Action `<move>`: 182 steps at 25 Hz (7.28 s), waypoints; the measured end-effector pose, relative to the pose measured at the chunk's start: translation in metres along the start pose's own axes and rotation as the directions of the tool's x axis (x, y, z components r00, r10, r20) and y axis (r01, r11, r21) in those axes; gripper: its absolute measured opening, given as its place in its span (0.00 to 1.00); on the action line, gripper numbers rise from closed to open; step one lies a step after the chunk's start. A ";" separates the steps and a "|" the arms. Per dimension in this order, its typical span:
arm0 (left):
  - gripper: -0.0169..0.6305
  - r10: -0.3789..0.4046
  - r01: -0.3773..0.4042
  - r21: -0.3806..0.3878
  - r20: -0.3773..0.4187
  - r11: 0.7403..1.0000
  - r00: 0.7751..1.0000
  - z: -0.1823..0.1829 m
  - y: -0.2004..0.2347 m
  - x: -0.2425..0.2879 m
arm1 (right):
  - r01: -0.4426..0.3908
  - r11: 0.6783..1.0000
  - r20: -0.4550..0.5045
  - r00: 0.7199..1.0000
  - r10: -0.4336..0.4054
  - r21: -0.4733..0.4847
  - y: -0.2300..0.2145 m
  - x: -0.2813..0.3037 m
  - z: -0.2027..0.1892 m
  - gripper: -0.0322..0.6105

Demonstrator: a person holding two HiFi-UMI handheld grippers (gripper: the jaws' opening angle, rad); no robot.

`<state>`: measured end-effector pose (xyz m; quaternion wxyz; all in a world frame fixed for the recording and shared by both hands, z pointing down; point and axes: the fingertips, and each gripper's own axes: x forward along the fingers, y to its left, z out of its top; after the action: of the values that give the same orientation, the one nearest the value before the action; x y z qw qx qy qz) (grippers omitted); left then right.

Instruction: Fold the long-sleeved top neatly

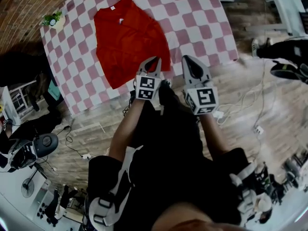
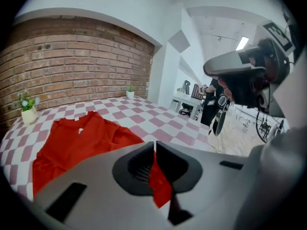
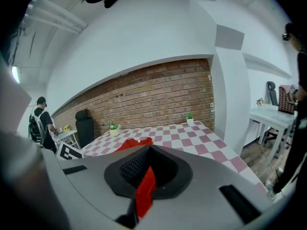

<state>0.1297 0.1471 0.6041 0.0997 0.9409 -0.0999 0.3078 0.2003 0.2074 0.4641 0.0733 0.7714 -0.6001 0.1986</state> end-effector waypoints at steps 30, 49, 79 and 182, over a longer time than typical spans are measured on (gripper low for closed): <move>0.04 0.306 -0.266 -0.181 0.249 0.947 0.919 0.062 0.225 -0.238 | -0.152 0.983 0.025 0.988 0.155 -0.102 0.185 0.095 0.080 0.06; 0.04 0.267 -0.231 -0.182 0.206 0.956 0.941 0.082 0.303 -0.174 | -0.206 0.970 -0.055 0.978 0.200 -0.127 0.167 0.200 0.099 0.06; 0.21 0.214 -0.236 -0.176 -0.136 0.956 0.967 0.029 0.441 0.041 | -0.355 0.920 -0.498 0.835 0.232 -0.166 0.033 0.470 0.002 0.17; 0.08 0.441 -0.443 0.120 0.049 0.888 0.896 -0.131 0.176 -0.118 | -0.282 0.858 -0.228 0.953 0.199 -0.430 0.080 0.119 -0.161 0.10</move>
<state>-0.0813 0.0254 0.6594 -0.0345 0.9010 -0.2924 0.3186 0.1128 0.1361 0.6477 0.2803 0.6304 -0.7128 0.1265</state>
